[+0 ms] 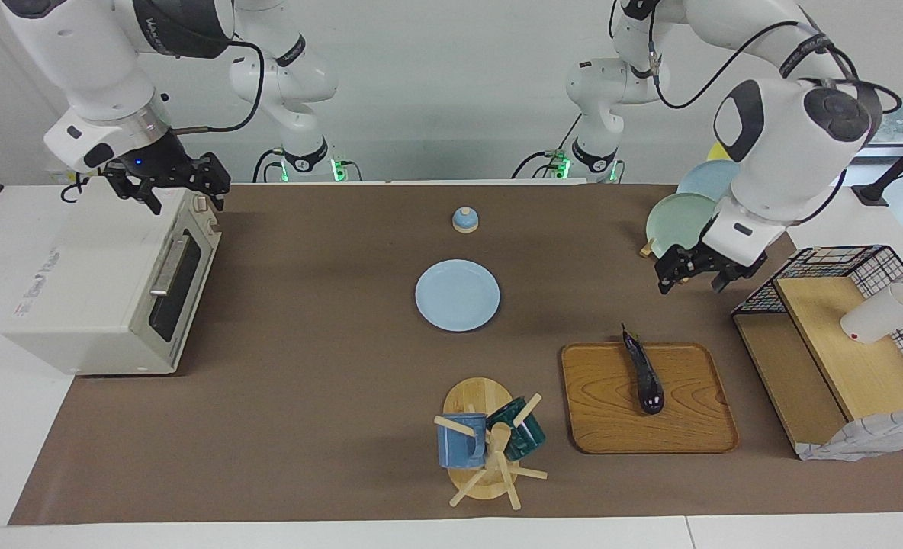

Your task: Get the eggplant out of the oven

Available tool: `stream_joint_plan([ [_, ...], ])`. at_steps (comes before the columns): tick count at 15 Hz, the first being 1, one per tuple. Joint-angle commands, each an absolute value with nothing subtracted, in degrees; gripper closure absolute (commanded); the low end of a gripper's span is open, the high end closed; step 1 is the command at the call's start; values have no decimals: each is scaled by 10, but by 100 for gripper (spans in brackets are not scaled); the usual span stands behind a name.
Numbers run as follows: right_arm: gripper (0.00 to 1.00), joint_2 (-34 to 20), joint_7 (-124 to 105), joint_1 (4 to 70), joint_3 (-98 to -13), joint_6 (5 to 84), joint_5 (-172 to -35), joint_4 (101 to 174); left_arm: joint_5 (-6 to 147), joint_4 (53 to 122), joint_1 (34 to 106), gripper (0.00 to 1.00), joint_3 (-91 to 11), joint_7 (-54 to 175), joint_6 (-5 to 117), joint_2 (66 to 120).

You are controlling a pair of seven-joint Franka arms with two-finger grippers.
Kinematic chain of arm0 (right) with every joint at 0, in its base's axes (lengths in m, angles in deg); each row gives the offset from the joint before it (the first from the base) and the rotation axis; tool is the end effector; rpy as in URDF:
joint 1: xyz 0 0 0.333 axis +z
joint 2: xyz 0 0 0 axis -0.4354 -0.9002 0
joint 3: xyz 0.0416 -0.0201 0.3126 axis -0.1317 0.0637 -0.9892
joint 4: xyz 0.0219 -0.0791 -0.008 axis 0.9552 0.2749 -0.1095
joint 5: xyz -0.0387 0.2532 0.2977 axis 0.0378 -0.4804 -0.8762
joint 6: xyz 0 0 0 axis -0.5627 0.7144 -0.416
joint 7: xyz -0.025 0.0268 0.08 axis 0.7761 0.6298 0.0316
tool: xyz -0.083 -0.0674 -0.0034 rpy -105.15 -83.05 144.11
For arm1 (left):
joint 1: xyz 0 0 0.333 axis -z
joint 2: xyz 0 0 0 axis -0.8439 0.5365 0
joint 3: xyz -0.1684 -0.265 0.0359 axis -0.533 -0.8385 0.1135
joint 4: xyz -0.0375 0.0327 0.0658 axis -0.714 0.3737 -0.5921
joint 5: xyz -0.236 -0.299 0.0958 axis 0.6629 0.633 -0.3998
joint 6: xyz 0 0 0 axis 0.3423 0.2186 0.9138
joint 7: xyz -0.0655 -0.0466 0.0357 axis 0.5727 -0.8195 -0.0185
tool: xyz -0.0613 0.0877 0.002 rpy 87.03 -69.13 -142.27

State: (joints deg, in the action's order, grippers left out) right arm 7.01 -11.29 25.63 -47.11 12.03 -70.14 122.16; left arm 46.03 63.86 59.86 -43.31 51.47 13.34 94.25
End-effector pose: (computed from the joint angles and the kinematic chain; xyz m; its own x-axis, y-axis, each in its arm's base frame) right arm 0.5512 -0.0195 0.6164 0.9918 0.0841 -0.0966 0.0879 -0.9955 0.0361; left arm 0.6107 -0.0921 0.5611 0.9989 -0.0453 -0.0113 -0.0449 -0.9984 0.0338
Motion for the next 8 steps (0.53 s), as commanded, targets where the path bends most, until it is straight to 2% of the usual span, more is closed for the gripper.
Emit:
stream_joint_plan([
  [1,0,81,-119,252,-473,127,-712,1233,456,671,598,0,-433,522,62,871],
  [5,0,80,-119,252,-473,127,-712,1233,457,759,605,0,-433,547,49,807],
  [8,0,81,-118,252,-473,127,-712,1233,461,771,606,0,-433,559,58,802],
])
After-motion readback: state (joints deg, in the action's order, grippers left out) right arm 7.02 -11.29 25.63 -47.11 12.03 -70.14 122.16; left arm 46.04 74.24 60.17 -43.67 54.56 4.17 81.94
